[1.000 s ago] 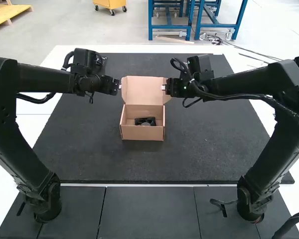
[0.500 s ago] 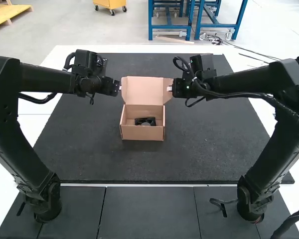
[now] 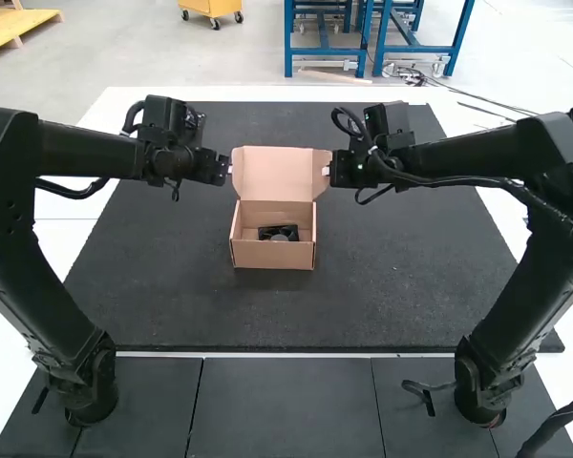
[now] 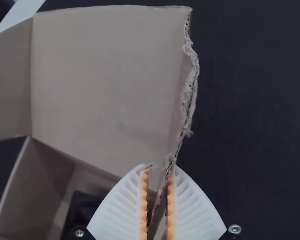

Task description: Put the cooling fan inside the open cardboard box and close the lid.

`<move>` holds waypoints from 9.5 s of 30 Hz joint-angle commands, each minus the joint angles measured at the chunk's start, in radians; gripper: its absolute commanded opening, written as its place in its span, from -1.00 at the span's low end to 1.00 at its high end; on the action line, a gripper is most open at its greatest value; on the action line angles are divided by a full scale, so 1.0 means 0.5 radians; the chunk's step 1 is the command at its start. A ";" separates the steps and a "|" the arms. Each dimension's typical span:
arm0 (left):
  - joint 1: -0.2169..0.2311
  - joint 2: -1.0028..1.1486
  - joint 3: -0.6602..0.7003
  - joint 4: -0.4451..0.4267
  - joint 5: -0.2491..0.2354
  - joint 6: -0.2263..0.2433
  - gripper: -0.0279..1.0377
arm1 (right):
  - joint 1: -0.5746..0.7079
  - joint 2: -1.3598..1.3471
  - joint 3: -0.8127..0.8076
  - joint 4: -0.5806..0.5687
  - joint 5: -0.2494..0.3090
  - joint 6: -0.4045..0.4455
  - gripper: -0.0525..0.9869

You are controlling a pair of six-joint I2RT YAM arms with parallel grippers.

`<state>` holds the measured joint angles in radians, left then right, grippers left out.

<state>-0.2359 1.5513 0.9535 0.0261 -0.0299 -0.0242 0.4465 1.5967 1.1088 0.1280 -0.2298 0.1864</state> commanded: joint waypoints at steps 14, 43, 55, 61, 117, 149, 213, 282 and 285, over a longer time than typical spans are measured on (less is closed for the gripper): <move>-0.007 -0.062 0.044 -0.031 -0.029 -0.025 0.87 | -0.003 0.016 0.056 -0.029 -0.071 -0.023 -0.81; -0.040 -0.274 -0.075 -0.178 -0.029 -0.028 0.87 | 0.190 -0.079 -0.162 0.097 -0.062 0.014 -0.81; -0.136 -0.298 -0.115 -0.190 -0.029 -0.068 0.87 | 0.190 -0.132 -0.297 0.238 -0.056 0.014 -0.81; -0.136 -0.326 -0.131 -0.209 -0.029 -0.083 0.87 | 0.285 -0.141 -0.322 0.253 -0.071 0.011 -0.81; -0.136 -0.547 -0.496 -0.242 -0.032 -0.133 0.87 | 0.475 -0.128 -0.638 0.554 -0.083 -0.005 -0.84; -0.126 -0.648 -0.560 -0.374 -0.029 -0.123 0.87 | 0.570 0.016 -0.726 0.640 0.196 -0.345 -0.84; 0.177 -0.759 -0.394 -0.034 -0.047 -0.025 0.87 | 0.466 -0.423 -0.475 0.026 0.358 -0.238 0.85; -0.369 -0.209 0.099 -0.693 0.121 0.140 0.87 | 0.089 -0.592 0.433 -1.051 0.055 -0.514 0.83; -0.399 -0.209 0.093 -0.690 0.121 0.131 0.87 | 0.089 -0.595 0.433 -1.066 0.036 -0.511 0.83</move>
<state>-0.4198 1.4528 0.9977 -0.3248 0.0124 0.0372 0.4988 1.3308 1.2949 -0.4026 -0.1875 -0.0788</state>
